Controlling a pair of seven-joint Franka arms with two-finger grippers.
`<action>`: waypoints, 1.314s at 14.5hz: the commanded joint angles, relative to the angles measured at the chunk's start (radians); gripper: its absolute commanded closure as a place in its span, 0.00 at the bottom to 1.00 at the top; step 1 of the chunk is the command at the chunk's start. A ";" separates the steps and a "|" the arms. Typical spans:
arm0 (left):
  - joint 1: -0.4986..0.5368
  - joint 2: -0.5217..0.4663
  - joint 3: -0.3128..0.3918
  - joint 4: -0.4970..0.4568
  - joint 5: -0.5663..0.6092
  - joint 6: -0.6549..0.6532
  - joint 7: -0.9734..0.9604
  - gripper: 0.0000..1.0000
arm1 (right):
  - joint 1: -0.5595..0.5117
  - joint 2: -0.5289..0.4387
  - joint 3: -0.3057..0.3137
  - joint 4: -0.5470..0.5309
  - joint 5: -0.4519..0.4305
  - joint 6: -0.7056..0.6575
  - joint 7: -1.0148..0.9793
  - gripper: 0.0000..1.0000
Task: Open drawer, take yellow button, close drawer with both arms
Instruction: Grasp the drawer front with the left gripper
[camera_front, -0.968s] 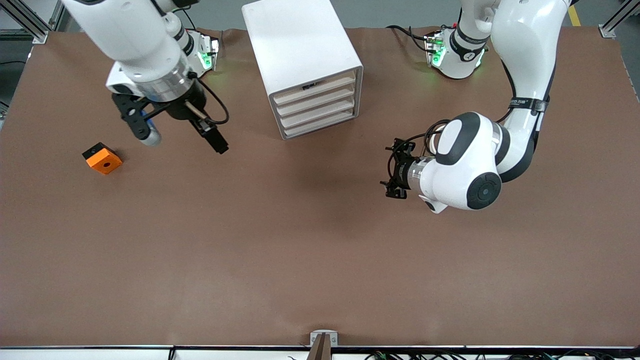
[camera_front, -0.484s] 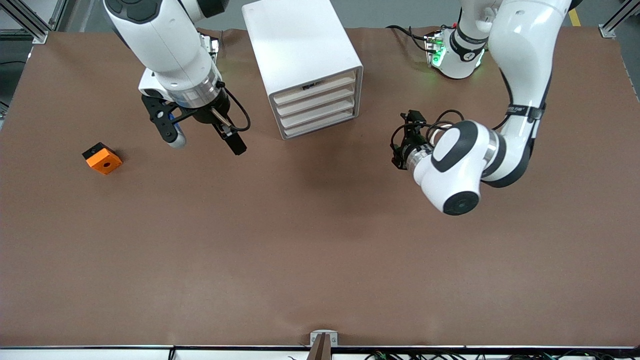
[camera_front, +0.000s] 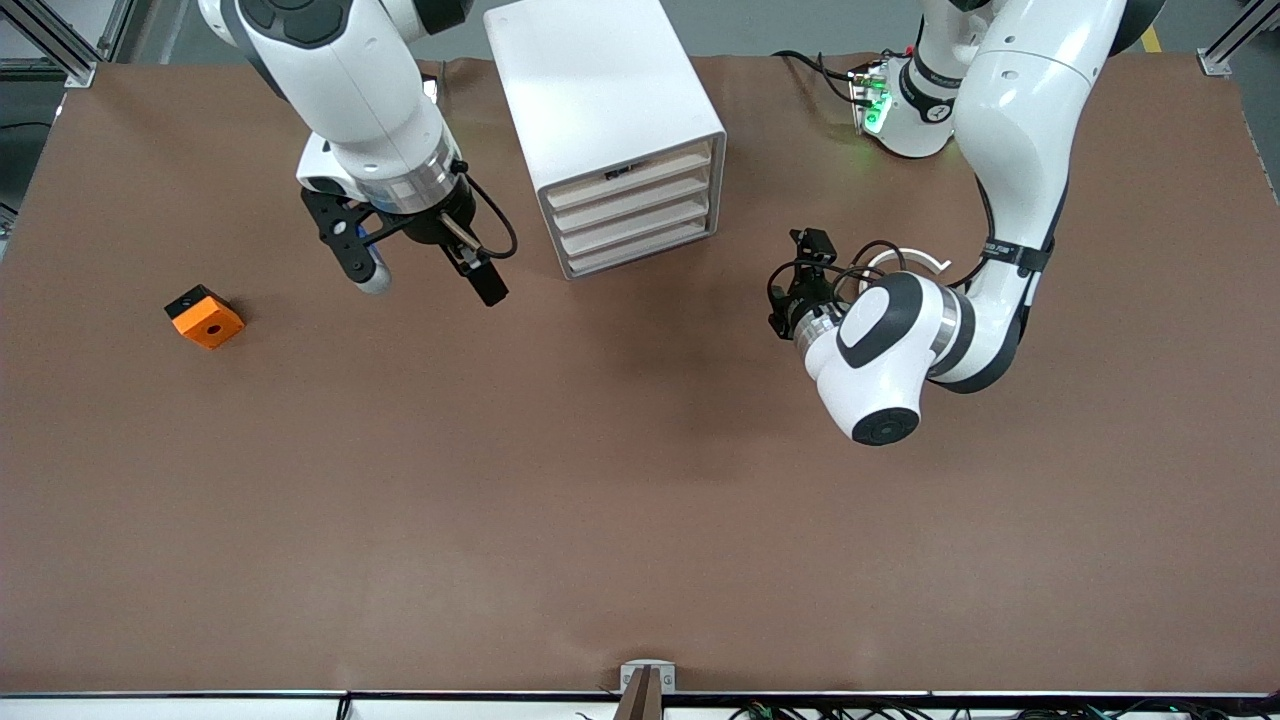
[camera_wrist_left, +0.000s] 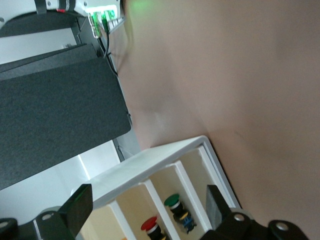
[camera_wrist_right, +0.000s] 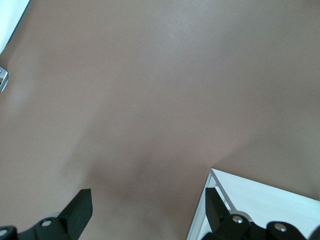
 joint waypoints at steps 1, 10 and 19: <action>-0.007 0.006 0.004 0.020 -0.044 -0.020 0.006 0.00 | 0.009 0.030 -0.008 0.029 0.084 -0.010 0.018 0.00; -0.015 0.086 0.012 0.023 -0.340 -0.021 -0.030 0.00 | 0.021 0.061 -0.008 0.029 0.087 -0.008 0.093 0.00; -0.088 0.154 0.007 0.023 -0.495 0.029 -0.270 0.00 | 0.043 0.079 -0.009 0.041 0.069 -0.011 0.092 0.00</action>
